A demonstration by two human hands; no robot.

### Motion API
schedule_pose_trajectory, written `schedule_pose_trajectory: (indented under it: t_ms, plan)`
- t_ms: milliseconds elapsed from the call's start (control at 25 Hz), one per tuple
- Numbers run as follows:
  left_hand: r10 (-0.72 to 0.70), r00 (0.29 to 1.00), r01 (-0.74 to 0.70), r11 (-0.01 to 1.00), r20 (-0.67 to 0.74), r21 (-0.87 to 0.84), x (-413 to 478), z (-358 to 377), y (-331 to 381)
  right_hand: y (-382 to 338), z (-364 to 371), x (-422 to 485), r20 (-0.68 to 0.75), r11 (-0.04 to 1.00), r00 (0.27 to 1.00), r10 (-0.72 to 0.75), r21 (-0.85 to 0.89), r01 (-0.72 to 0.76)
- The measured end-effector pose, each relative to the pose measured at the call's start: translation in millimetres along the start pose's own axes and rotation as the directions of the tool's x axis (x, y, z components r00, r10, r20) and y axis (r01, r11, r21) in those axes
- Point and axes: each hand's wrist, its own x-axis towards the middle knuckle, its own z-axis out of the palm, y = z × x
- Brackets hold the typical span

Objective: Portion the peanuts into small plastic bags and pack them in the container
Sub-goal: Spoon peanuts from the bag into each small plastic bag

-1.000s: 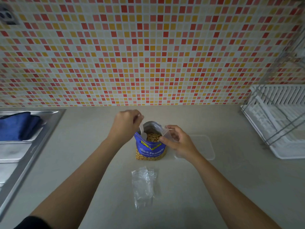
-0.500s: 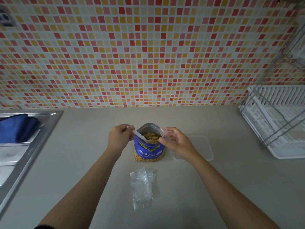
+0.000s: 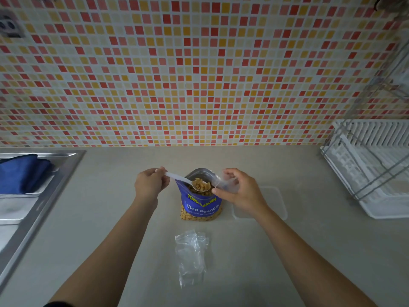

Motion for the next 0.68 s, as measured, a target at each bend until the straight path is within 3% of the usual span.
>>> schedule_pose_trajectory:
  t_ms: [400, 560, 680]
  plan:
    - [0.049, 0.998, -0.049, 0.999, -0.031, -0.021, 5, -10, 28, -16, 11, 9, 0.026, 0.941, 0.998, -0.059, -0.332, 0.064]
    - [0.147, 0.989, -0.148, 0.987, 0.025, 0.056, -9, 1, 45, -21, 19, 11, 0.024, 0.961, 0.995, -0.096, -0.259, 0.099]
    - [0.348, 0.919, -0.38, 0.908, 0.187, 0.178, -30, 12, 63, -22, 26, 8, 0.0, 0.997, 0.998, -0.069, -0.047, 0.068]
